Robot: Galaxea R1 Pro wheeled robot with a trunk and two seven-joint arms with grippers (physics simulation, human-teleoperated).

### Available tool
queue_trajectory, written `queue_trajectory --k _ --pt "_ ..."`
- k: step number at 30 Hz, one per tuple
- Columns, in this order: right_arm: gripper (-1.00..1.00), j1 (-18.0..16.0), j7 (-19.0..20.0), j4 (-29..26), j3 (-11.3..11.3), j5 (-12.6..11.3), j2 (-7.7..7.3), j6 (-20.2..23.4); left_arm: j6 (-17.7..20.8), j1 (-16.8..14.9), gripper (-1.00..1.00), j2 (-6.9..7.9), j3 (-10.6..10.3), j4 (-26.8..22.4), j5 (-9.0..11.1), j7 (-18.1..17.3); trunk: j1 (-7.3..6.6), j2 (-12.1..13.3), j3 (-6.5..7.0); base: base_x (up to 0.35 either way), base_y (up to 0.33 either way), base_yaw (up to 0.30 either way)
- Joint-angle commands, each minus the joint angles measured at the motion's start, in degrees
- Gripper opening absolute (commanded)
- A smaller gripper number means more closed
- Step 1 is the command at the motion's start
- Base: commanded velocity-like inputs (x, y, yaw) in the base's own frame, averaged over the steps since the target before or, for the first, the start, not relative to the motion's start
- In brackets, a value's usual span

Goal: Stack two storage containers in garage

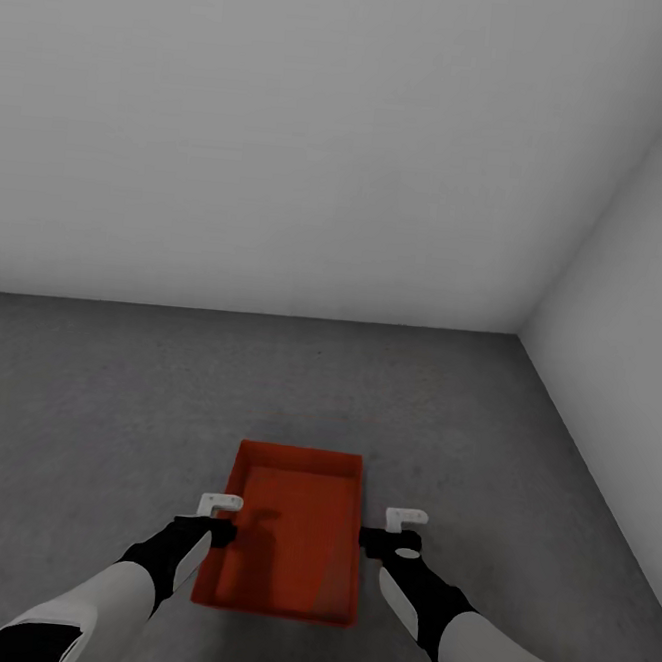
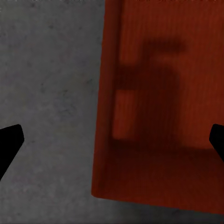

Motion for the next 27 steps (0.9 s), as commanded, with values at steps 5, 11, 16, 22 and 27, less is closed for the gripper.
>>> queue_trajectory --k 5,11,16,22,27 --pt "1.00 -0.03 -0.46 -0.12 0.51 -0.24 -0.04 0.28 0.33 0.00 1.00 -0.03 0.11 -0.14 -0.05 0.15 -0.01 -0.02 -0.04 0.000 0.000 0.000" --pt "1.00 -0.03 -0.54 -0.12 0.45 -0.24 -0.04 0.26 0.33 0.00 1.00 -0.03 0.11 -0.13 -0.05 0.15 -0.01 -0.02 -0.04 0.000 0.000 0.000" --pt "1.00 -0.03 -0.54 -0.12 0.44 -0.26 -0.04 0.26 0.33 0.00 1.00 -0.03 0.09 -0.15 -0.05 0.20 -0.01 -0.02 -0.04 0.000 0.000 0.000" --pt "1.00 -0.03 -0.55 -0.12 0.44 -0.32 -0.04 0.25 0.33 0.00 1.00 -0.03 0.03 -0.16 -0.05 0.25 -0.01 -0.02 -0.04 0.000 0.000 0.000" --pt "1.00 -0.03 -0.55 -0.12 0.44 -0.33 -0.04 0.24 0.33 0.00 1.00 -0.03 0.02 -0.11 -0.05 0.30 -0.01 -0.02 -0.04 0.000 0.000 0.000"
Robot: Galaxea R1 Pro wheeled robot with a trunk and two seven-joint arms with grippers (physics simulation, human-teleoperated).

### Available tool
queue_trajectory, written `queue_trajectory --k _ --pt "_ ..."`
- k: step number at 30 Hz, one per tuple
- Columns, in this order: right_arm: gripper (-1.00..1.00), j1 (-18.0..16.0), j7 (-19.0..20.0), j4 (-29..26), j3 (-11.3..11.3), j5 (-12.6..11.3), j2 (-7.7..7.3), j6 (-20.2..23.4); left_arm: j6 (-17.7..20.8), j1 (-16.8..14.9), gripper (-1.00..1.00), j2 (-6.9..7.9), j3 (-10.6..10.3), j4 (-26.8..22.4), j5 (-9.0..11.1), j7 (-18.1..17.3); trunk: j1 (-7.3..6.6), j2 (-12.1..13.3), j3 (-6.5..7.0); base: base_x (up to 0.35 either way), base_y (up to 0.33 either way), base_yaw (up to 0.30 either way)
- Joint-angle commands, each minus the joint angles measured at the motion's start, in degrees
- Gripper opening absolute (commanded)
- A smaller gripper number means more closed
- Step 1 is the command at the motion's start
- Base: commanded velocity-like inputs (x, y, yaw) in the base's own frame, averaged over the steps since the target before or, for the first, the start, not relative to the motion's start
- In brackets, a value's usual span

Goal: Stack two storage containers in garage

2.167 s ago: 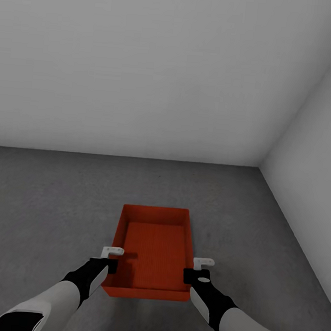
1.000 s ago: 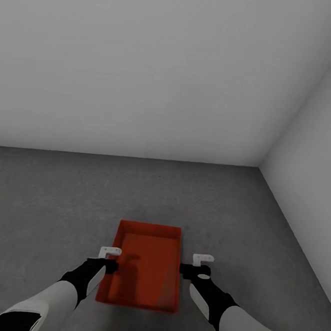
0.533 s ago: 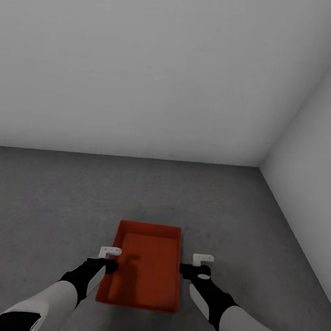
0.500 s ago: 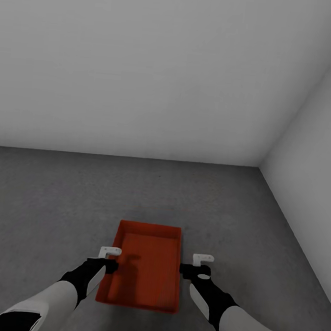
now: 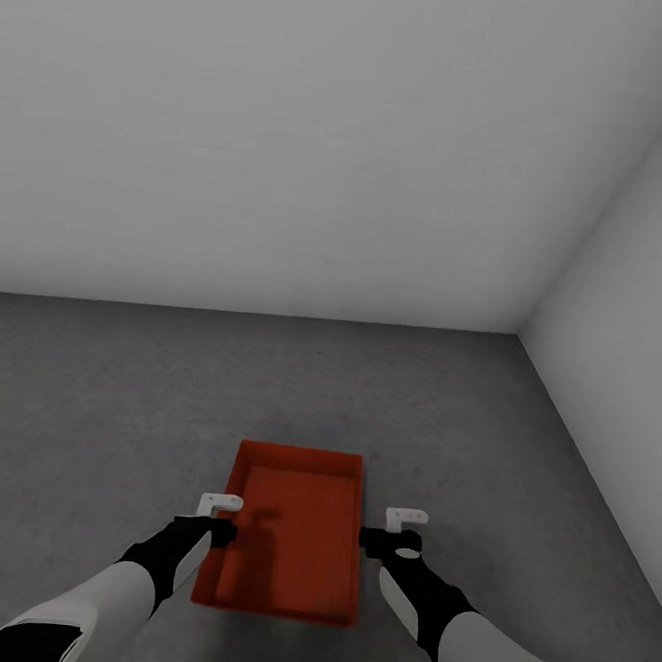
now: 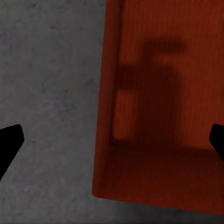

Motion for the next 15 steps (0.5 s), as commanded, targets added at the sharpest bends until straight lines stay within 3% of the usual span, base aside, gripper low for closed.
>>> queue_trajectory --k 1,15 --pt "1.00 -0.03 -0.46 -0.12 0.48 -0.27 -0.04 0.35 0.33 0.00 1.00 -0.03 0.12 -0.12 -0.05 0.15 -0.01 -0.02 -0.04 0.000 0.000 0.000" --pt "1.00 -0.03 -0.46 -0.12 0.48 -0.30 -0.03 0.29 0.30 0.00 1.00 -0.02 0.21 -0.12 -0.05 0.12 -0.01 -0.02 -0.04 0.000 0.000 0.000"
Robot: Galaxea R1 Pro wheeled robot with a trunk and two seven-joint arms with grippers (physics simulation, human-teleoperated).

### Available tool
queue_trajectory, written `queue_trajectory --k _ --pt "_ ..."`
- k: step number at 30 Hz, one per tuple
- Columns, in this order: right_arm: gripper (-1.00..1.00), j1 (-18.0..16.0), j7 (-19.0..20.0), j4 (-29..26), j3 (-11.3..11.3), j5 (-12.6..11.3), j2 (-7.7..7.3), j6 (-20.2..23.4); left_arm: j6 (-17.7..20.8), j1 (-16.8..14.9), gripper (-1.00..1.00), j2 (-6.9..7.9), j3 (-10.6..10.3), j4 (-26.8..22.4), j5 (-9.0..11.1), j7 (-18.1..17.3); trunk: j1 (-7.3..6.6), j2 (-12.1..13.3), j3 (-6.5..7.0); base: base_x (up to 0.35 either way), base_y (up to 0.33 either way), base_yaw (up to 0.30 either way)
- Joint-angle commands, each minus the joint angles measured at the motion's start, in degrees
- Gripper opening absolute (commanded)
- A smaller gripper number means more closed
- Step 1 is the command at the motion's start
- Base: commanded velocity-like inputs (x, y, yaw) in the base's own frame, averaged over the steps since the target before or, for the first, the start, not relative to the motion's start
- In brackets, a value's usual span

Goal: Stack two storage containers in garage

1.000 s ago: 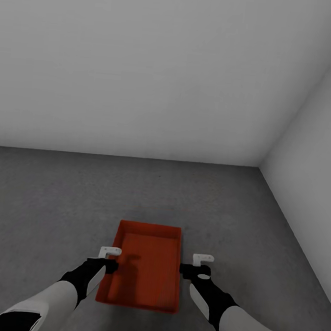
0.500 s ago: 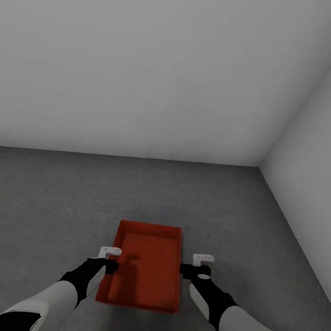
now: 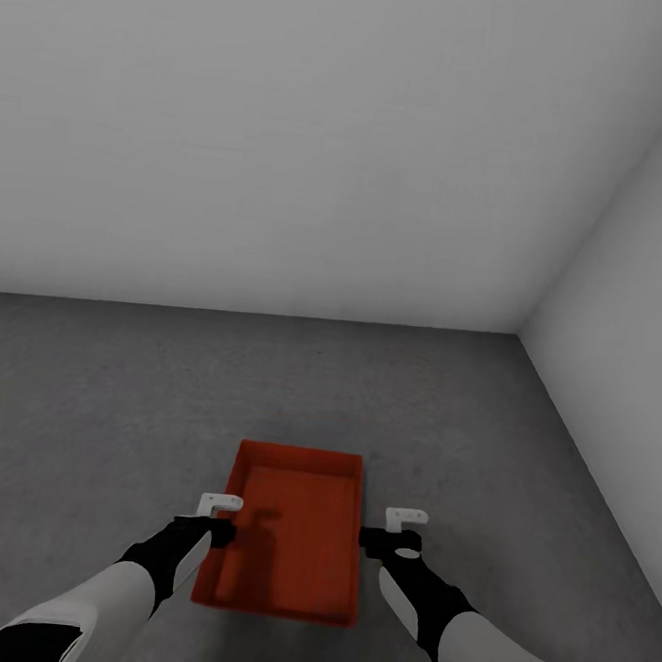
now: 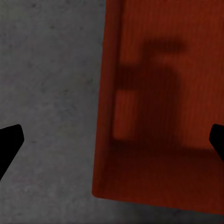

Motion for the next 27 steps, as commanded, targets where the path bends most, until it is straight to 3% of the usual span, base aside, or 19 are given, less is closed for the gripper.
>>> queue_trajectory --k 1,14,27 --pt "1.00 -0.03 -0.46 -0.11 0.48 -0.27 -0.05 0.33 0.32 0.00 1.00 -0.03 0.13 -0.11 -0.05 0.13 -0.01 -0.02 -0.04 0.000 0.000 0.000" --pt "1.00 -0.03 -0.46 -0.11 0.48 -0.26 -0.01 0.36 0.39 0.00 1.00 0.01 0.23 -0.17 0.12 -0.04 -0.01 -0.02 -0.04 -0.190 0.000 0.000" --pt "1.00 -0.03 -0.54 -0.11 0.46 -0.33 0.36 0.25 0.37 0.00 1.00 0.05 0.22 -0.11 0.13 0.12 -0.01 -0.02 0.44 -0.022 0.000 0.000"
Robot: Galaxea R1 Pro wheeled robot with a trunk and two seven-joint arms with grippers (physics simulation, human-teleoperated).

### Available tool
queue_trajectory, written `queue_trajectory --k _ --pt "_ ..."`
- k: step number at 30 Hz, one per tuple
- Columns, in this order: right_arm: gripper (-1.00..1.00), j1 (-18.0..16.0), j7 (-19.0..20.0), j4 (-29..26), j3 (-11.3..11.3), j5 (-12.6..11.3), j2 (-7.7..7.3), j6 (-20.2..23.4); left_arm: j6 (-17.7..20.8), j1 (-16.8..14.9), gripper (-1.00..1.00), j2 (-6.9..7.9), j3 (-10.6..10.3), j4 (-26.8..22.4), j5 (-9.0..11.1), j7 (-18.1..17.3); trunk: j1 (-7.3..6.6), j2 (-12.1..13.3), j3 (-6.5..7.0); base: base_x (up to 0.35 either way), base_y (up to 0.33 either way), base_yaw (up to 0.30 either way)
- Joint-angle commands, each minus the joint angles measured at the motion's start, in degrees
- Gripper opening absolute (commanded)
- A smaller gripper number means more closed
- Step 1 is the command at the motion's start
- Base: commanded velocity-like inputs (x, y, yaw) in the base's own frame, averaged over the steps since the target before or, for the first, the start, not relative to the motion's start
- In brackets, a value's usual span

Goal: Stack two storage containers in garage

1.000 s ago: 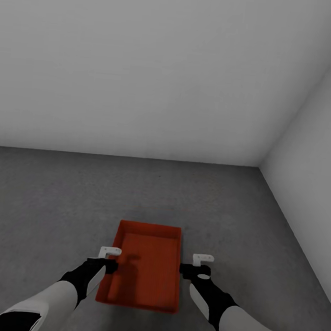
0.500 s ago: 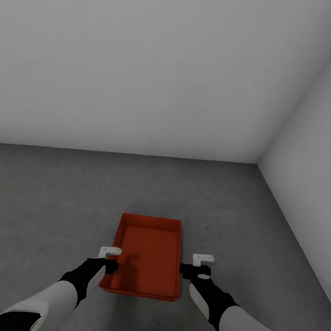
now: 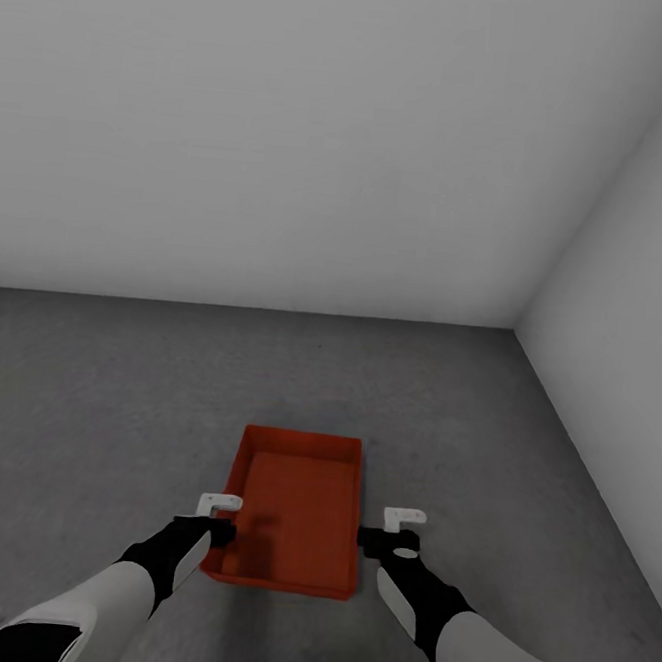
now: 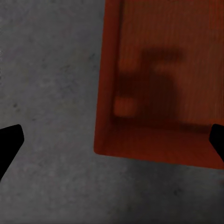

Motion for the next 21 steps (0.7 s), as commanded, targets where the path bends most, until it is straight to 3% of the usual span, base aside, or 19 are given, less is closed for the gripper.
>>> queue_trajectory --k 1,21 --pt "1.00 -0.03 -0.46 -0.11 0.49 -0.29 -0.03 0.32 0.33 0.00 1.00 -0.03 0.14 -0.11 -0.03 0.15 0.00 -0.02 0.05 0.000 0.000 0.000" --pt "1.00 -0.03 -0.46 -0.11 0.51 -0.29 -0.02 0.36 0.24 0.00 1.00 -0.03 0.10 -0.19 -0.03 0.06 0.00 -0.02 1.82 0.000 0.000 0.000"
